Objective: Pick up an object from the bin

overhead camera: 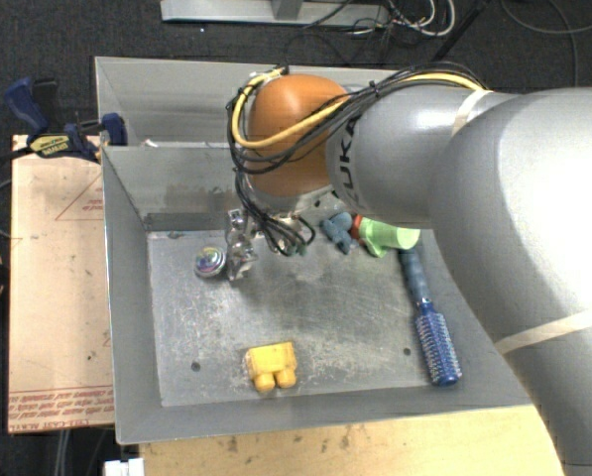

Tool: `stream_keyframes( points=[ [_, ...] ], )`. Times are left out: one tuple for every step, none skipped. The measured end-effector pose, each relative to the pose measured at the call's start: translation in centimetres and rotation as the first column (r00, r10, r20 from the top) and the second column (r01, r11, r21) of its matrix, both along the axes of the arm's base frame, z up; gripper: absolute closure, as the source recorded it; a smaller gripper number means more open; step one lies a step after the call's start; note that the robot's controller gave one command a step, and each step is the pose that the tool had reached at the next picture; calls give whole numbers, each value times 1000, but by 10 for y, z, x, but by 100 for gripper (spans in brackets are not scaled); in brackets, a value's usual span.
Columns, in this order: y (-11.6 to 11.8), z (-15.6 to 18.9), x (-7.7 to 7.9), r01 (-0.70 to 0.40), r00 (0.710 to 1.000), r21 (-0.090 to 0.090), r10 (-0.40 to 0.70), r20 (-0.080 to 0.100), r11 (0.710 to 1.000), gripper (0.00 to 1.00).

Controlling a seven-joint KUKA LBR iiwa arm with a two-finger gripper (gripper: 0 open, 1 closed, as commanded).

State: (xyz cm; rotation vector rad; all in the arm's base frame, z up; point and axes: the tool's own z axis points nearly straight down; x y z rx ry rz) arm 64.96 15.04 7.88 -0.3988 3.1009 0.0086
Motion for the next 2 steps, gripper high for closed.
stream_keyframes(
  points=[
    [-34, 28, -131, -46, 999, -7, 46, -15, 999, 100],
    [-34, 34, -118, -41, 999, 0, 41, 28, 999, 0]
  ],
)
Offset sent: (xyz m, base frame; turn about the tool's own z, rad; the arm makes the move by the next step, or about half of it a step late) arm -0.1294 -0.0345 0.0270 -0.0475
